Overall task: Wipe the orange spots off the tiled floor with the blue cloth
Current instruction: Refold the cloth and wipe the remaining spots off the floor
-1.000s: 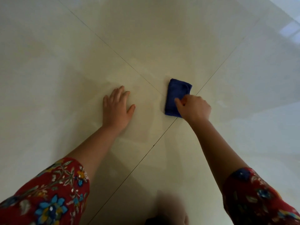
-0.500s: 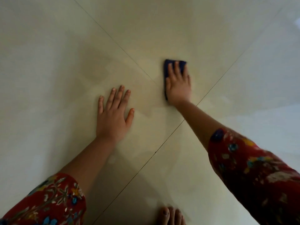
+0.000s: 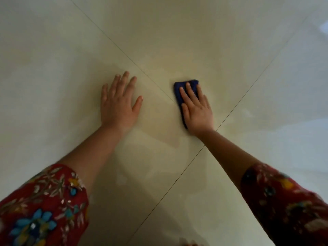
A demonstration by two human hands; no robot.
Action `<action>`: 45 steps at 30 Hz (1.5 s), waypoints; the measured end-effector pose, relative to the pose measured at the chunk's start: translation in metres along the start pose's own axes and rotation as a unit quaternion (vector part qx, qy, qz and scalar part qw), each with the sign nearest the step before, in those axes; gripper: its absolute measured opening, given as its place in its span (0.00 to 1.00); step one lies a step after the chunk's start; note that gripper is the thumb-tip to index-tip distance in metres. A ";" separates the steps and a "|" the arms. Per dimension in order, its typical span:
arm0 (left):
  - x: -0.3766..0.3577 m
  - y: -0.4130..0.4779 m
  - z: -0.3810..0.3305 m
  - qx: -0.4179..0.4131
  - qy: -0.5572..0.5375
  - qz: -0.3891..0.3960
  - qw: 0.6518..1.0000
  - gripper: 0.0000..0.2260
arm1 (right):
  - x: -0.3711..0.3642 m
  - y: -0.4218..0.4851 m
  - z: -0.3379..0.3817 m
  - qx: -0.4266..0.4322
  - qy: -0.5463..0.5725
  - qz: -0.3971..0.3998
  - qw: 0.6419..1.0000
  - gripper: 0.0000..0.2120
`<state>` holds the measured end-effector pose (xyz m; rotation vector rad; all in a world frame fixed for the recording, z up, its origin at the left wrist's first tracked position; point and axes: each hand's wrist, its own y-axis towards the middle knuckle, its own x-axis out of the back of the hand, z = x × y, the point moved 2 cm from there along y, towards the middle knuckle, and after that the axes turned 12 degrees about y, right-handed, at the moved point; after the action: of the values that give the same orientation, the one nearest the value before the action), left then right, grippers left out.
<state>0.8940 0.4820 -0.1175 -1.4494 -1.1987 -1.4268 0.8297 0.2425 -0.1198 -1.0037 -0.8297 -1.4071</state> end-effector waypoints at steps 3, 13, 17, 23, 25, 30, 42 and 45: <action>-0.013 0.008 0.002 0.004 0.018 0.017 1.000 0.29 | 0.020 0.018 -0.049 -0.157 -0.004 -0.073 0.985 0.25; -0.021 0.001 -0.003 0.013 0.009 0.009 1.000 0.28 | 0.014 0.071 -0.021 -0.088 0.009 -0.057 0.994 0.24; -0.019 0.003 -0.004 0.017 0.026 0.021 0.999 0.29 | 0.039 0.106 -0.068 -0.265 0.011 -0.116 0.957 0.25; -0.017 0.004 -0.006 0.016 0.042 0.017 0.999 0.29 | 0.015 0.211 0.002 -0.167 0.026 -0.071 0.983 0.25; -0.016 0.004 -0.005 0.023 0.040 0.016 0.999 0.29 | -0.009 0.207 0.055 -0.047 0.021 -0.032 0.998 0.25; -0.017 0.004 -0.005 0.027 0.034 0.010 0.999 0.26 | -0.020 0.109 0.065 0.239 -0.007 0.093 0.966 0.23; -0.015 0.007 -0.003 0.016 -0.001 0.011 1.000 0.23 | -0.001 -0.004 -0.004 0.178 -0.017 0.046 0.983 0.24; -0.019 0.008 -0.003 0.015 -0.002 0.009 1.000 0.22 | 0.026 0.016 -0.057 -0.018 -0.027 -0.011 0.999 0.25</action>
<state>0.9018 0.4752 -0.1349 -1.4389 -1.2024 -1.3886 0.8404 0.1791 -0.1187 -1.0679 -0.8594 -1.4237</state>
